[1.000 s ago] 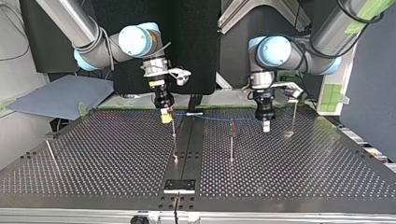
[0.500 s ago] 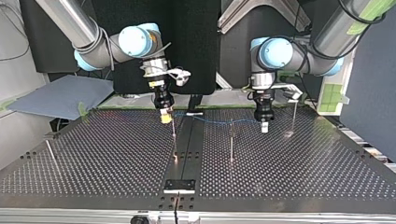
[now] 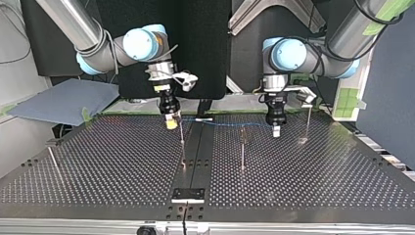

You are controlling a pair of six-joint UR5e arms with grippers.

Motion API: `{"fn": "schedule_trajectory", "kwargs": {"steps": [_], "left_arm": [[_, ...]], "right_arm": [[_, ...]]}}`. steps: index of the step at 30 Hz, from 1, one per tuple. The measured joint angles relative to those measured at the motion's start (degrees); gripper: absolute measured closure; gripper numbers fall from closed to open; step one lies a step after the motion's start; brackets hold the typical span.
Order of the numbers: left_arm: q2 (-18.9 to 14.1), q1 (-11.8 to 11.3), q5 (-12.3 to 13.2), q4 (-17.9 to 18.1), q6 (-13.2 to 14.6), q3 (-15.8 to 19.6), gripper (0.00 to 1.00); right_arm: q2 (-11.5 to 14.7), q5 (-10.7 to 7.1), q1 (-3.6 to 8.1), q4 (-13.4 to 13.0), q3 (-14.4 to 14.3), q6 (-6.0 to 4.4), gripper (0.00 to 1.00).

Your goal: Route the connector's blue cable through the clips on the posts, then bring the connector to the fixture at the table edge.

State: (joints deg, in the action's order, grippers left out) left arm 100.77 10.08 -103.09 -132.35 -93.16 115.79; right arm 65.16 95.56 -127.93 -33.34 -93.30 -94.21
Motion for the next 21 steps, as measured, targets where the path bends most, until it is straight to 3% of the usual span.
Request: {"fn": "schedule_trajectory", "kwargs": {"steps": [21], "left_arm": [[3.3, -0.5, 1.9, 1.2, -0.5, -2.2, 1.00]], "right_arm": [[-0.2, -0.34, 1.55, -0.3, 0.0, -0.02, 1.00]]}}
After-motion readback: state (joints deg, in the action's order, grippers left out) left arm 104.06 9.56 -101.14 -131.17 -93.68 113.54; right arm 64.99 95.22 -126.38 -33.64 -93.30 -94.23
